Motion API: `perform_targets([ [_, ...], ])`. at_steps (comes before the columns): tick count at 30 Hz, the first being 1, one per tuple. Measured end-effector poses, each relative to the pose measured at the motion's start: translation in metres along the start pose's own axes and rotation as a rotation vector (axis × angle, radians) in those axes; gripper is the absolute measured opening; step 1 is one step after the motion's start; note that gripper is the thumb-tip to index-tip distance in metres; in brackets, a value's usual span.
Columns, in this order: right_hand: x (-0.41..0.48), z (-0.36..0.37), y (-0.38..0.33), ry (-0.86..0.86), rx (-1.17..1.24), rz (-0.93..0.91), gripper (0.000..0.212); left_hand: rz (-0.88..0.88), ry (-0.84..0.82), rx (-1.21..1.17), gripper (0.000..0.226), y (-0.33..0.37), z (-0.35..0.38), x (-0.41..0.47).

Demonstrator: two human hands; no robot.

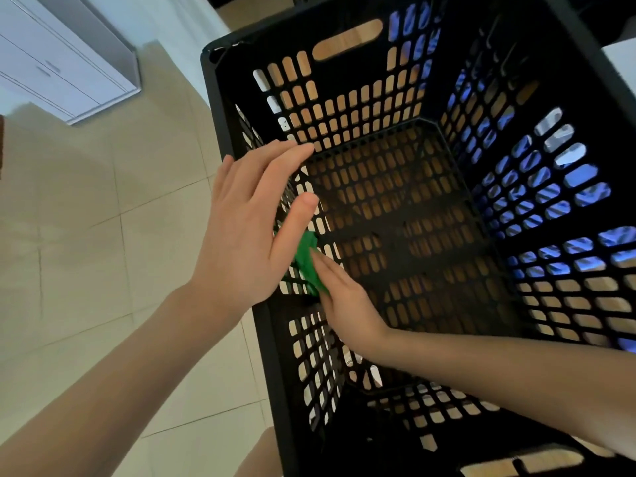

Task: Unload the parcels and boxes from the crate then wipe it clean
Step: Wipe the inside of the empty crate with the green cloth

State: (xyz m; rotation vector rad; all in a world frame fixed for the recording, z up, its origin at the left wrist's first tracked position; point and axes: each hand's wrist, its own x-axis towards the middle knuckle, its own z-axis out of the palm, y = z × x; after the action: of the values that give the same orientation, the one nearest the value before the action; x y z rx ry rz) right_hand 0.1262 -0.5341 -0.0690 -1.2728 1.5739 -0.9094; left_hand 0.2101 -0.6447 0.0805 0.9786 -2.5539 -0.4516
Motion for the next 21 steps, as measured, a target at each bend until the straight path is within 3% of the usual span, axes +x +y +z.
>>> perform_targets([
  [3, 0.008, 0.012, 0.013, -0.004, 0.014, 0.228, 0.060, -0.004, -0.002, 0.008, 0.042, 0.001, 0.000, -0.001],
  [5, 0.008, 0.011, 0.004, 0.028, 0.040, 0.254, 0.058, -0.009, -0.005, 0.010, 0.042, 0.002, 0.000, -0.001],
  [7, -0.002, 0.002, -0.019, 0.049, 0.116, 0.164, 0.062, -0.015, -0.010, 0.007, 0.042, 0.002, -0.001, -0.001],
  [11, -0.039, -0.019, -0.070, 0.042, 0.237, -0.217, 0.069, -0.013, -0.006, -0.001, 0.042, 0.003, -0.002, -0.001],
  [14, -0.047, -0.019, -0.069, 0.008, 0.211, -0.280, 0.073, -0.010, -0.002, -0.009, 0.042, 0.005, -0.003, -0.002],
  [21, -0.019, 0.006, -0.002, -0.115, -0.040, 0.225, 0.067, -0.043, -0.021, 0.014, 0.041, 0.006, -0.003, -0.002],
])
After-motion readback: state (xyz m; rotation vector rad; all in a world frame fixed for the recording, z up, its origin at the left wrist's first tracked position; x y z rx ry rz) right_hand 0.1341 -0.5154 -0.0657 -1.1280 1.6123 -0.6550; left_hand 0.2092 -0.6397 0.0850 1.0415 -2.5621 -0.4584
